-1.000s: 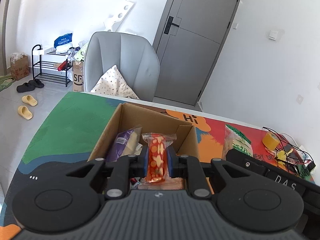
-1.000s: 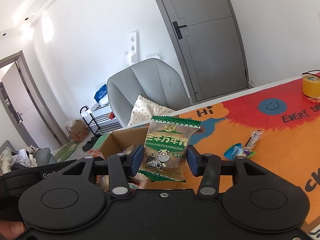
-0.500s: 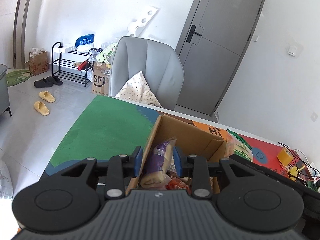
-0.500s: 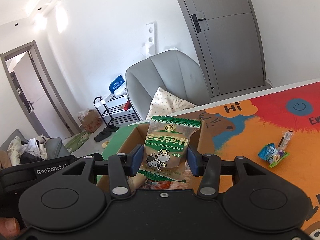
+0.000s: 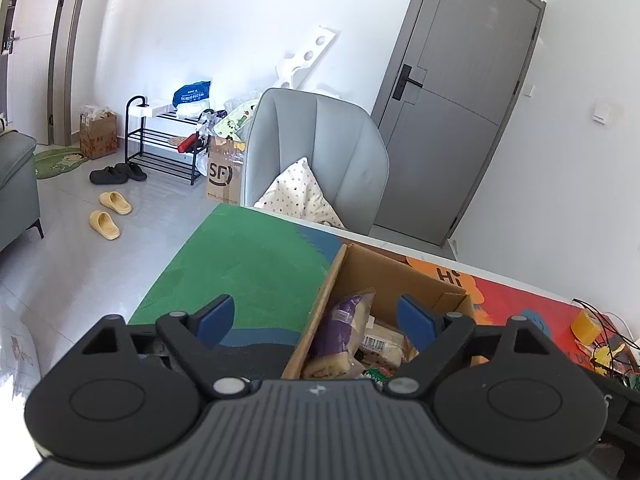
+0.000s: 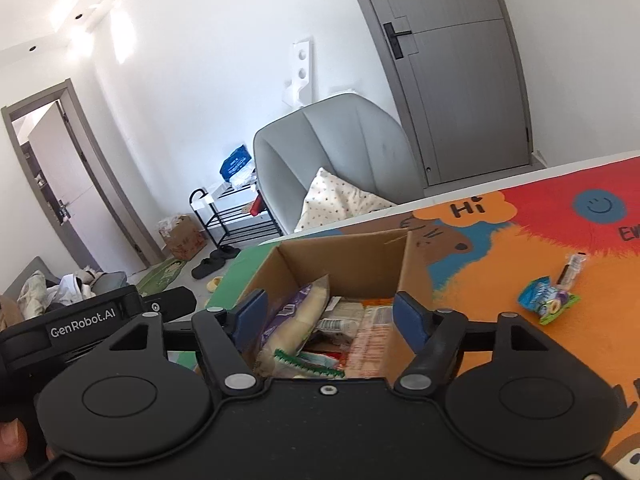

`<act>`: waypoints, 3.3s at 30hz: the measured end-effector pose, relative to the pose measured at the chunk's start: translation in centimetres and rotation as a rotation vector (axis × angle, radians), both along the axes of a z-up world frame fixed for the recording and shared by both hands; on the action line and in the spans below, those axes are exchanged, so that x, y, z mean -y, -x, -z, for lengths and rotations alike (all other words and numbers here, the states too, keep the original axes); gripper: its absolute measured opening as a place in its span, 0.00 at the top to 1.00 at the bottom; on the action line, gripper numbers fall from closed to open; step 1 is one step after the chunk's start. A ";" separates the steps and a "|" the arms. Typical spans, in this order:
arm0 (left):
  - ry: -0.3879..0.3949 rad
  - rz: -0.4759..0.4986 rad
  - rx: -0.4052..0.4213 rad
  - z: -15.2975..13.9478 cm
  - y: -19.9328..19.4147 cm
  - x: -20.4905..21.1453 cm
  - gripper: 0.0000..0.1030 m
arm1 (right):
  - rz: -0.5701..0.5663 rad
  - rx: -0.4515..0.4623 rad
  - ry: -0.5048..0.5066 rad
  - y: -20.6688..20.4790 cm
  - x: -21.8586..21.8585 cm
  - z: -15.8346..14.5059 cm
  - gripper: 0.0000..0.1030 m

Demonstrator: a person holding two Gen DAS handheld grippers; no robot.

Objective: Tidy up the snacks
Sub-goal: 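Carry both snacks into the box and open both tools, then grasp the blue candy packet with the left tool while the right tool grasps the clear stick packet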

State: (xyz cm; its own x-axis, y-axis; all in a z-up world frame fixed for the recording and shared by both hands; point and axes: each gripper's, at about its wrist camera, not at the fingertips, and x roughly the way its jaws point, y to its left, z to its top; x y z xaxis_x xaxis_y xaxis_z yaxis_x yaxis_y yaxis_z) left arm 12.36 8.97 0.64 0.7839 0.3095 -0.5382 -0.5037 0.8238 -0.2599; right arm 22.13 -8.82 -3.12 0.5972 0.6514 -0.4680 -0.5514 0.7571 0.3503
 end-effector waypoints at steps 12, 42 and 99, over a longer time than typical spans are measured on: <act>-0.017 0.148 -0.012 0.6 -2.7 5.5 0.12 | 0.185 -0.004 0.022 -0.8 7.0 0.3 0.23; -0.032 0.311 -0.044 2.4 -11.1 16.4 0.14 | 0.344 -0.092 -0.065 -5.6 18.2 3.4 0.26; 0.092 0.193 -0.059 5.1 -17.4 12.9 0.73 | 0.263 -0.293 0.035 -17.6 10.0 10.3 0.52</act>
